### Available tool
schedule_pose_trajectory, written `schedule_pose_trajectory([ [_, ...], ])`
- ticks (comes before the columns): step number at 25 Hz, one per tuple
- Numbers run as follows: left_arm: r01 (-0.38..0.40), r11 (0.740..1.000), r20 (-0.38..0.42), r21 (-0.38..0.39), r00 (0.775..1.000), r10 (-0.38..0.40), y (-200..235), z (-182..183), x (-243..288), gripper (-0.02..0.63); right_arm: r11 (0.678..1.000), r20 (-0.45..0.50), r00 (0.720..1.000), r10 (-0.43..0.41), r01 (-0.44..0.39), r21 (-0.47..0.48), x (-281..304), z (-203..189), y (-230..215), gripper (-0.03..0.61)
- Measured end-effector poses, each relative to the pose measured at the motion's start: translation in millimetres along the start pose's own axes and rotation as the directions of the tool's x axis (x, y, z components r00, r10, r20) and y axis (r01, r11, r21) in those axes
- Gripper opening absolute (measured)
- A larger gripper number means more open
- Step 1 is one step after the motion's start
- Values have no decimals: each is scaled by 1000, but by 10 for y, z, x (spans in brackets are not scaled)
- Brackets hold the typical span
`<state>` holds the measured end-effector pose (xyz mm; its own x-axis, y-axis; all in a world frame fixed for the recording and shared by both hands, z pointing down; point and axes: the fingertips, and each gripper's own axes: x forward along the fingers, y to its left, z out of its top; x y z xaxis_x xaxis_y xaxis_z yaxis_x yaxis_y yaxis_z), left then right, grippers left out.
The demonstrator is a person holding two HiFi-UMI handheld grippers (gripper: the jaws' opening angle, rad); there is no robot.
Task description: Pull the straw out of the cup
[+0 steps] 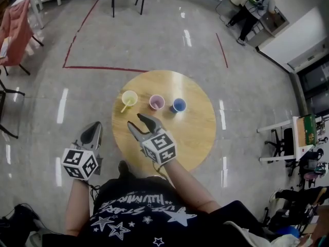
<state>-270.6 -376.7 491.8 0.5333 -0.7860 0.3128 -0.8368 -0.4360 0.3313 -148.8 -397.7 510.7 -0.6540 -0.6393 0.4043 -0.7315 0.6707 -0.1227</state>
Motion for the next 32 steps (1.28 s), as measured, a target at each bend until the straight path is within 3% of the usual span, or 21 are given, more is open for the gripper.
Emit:
schedule_pose_trajectory([
  [4, -1, 1000, -9, -5, 1000, 1, 142, -31, 16, 6, 993, -17, 999, -36, 34, -112, 187, -39, -20, 181],
  [11, -2, 1000, -22, -5, 1000, 2, 268, -49, 62, 6, 981, -59, 997, -43, 31, -191, 392, -83, -40, 173],
  [17, -4, 1000, -32, -18, 999, 3, 394, -95, 109, 6, 936, -103, 992, -71, 31, -351, 616, -119, -74, 172],
  [23, 2, 1000, -38, -21, 999, -2, 490, -107, 140, 6, 919, -121, 989, -88, 33, -392, 758, -168, -81, 164],
  [25, -1, 1000, -37, -21, 999, 0, 516, -93, 127, 6, 912, -120, 988, -100, 43, -408, 776, -158, -84, 107],
  [32, -2, 1000, -40, -30, 999, 1, 557, -129, 110, 6, 901, -132, 985, -112, 45, -431, 839, -191, -76, 106],
])
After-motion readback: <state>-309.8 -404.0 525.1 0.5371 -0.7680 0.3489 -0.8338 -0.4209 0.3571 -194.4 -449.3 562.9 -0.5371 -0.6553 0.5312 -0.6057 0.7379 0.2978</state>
